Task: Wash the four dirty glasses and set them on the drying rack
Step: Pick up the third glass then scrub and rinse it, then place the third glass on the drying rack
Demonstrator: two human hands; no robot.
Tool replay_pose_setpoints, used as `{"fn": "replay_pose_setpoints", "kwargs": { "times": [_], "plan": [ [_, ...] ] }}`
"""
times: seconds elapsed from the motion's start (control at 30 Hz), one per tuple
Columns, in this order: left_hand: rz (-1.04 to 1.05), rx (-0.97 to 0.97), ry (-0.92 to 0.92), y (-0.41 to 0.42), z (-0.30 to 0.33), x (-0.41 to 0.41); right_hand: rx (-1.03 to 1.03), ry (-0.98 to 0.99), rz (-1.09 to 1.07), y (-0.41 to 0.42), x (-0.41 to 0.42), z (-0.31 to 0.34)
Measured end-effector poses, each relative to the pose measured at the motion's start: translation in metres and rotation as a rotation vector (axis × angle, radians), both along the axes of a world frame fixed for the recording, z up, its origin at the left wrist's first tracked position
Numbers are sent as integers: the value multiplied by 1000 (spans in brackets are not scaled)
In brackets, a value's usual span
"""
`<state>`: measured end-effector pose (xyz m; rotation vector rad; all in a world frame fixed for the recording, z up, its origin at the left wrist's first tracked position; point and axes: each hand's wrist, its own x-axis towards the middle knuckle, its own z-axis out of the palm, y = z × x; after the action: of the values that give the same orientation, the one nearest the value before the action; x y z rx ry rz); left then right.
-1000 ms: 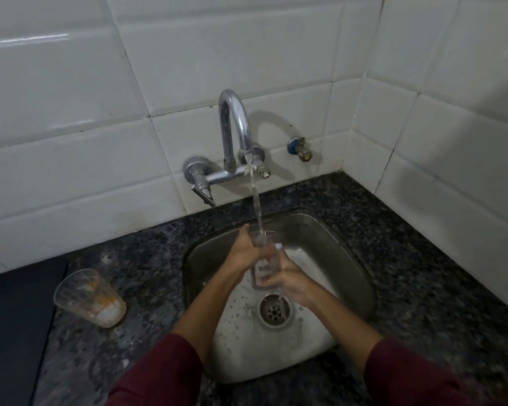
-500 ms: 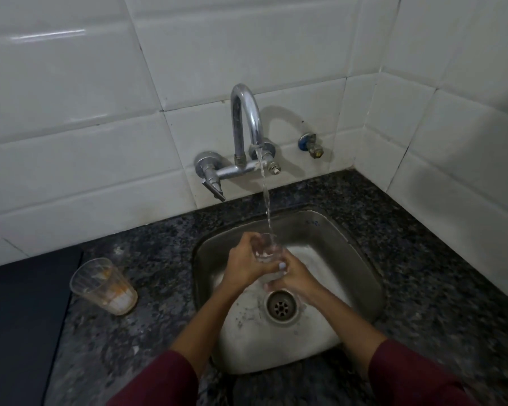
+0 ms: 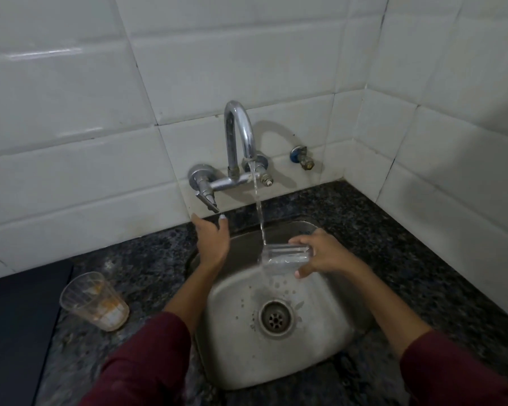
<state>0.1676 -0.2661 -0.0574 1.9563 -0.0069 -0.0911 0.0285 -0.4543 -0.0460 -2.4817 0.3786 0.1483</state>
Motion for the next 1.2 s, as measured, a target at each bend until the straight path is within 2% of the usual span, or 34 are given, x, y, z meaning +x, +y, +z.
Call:
{"fn": "replay_pose_setpoints", "kwargs": {
  "times": [0.1,0.2,0.43,0.53,0.6,0.67,0.73,0.77,0.83,0.93,1.0,1.1,1.2],
  "plan": [
    [45,146,-137,-2,18,28,-81,-24,18,4,2,18],
    [59,250,-154,-8,31,37,-122,-84,27,8,1,33],
    [-87,652,-369,-3,35,33,-189,-73,107,25,-7,48],
    [-136,872,-367,7,42,23,-180,-65,156,32,-11,50],
    [-308,1040,-286,16,42,7,-127,-60,183,35,-14,50],
    [-635,955,-167,24,32,-13,-60,-81,191,38,-16,49],
    [-972,640,-35,31,19,-42,37,-125,185,43,-17,45],
    [-1042,483,-6,34,11,-56,105,-150,173,46,-18,41],
    [-949,308,-14,38,-6,-76,287,-207,136,53,-18,31],
    [-701,211,-82,43,-25,-87,613,-282,34,66,-20,5],
    [-566,183,-108,48,-32,-90,744,-319,-62,80,-21,-12],
    [-454,180,-132,55,-35,-96,701,-324,-151,109,-19,-28],
    [-440,159,-141,65,-35,-94,619,-356,-238,133,-11,-28]
  ]
}}
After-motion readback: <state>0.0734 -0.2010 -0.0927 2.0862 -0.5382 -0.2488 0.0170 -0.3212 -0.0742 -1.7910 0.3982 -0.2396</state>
